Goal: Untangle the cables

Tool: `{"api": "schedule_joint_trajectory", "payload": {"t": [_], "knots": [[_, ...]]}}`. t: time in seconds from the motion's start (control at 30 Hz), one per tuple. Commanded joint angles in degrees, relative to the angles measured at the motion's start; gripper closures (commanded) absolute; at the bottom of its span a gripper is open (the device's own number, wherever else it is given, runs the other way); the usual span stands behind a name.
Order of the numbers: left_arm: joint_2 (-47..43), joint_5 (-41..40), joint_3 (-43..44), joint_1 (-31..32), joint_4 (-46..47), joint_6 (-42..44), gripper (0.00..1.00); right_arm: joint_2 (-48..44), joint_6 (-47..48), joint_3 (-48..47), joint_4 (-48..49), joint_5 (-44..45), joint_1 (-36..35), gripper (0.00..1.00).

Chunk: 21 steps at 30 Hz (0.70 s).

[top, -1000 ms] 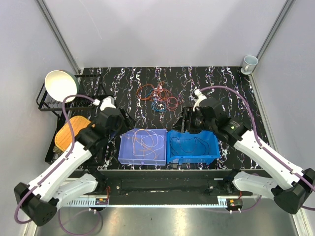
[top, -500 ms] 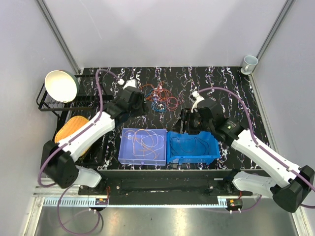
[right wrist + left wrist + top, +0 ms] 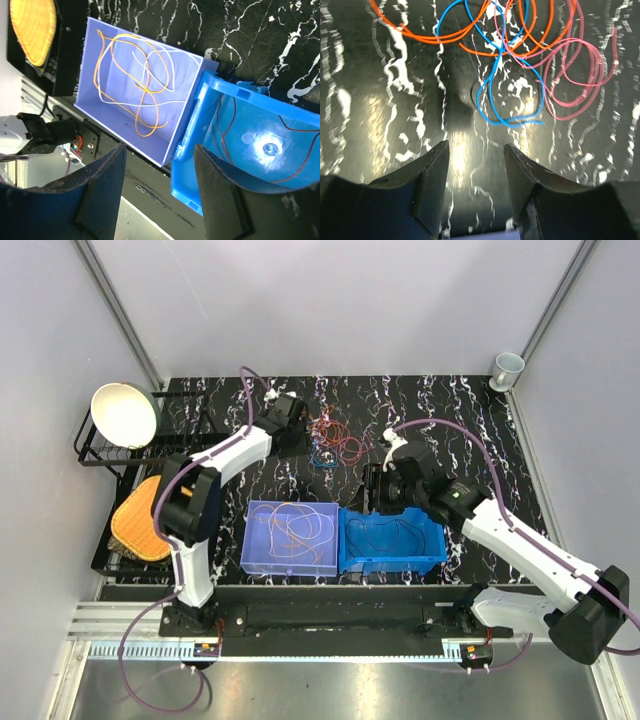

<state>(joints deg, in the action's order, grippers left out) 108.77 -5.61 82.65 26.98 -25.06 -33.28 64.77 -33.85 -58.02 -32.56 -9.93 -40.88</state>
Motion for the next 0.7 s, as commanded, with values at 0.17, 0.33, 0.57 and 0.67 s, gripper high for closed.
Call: {"api": "schedule_joint_trajectory", "payload": {"t": [0.17, 0.33, 0.57, 0.67], "knots": [[11.54, 4.9, 10.07, -1.14, 2.12, 1.72, 0.52, 2.46, 3.17, -0.87, 1.44, 2.2, 0.01, 0.38], [13.92, 3.24, 11.3, -1.58, 0.89, 0.94, 0.56, 3.87, 3.79, -1.04, 1.53, 2.55, -0.07, 0.37], [16.03, 4.81, 11.65, -1.93, 2.03, 1.11, 0.77, 5.36, 4.58, -1.39, 1.79, 2.9, 0.01, 0.37], [16.12, 7.18, 11.3, -1.93, 3.7, 1.55, 0.89, 5.8, 4.66, -1.39, 1.79, 2.9, -0.07, 0.37]]}}
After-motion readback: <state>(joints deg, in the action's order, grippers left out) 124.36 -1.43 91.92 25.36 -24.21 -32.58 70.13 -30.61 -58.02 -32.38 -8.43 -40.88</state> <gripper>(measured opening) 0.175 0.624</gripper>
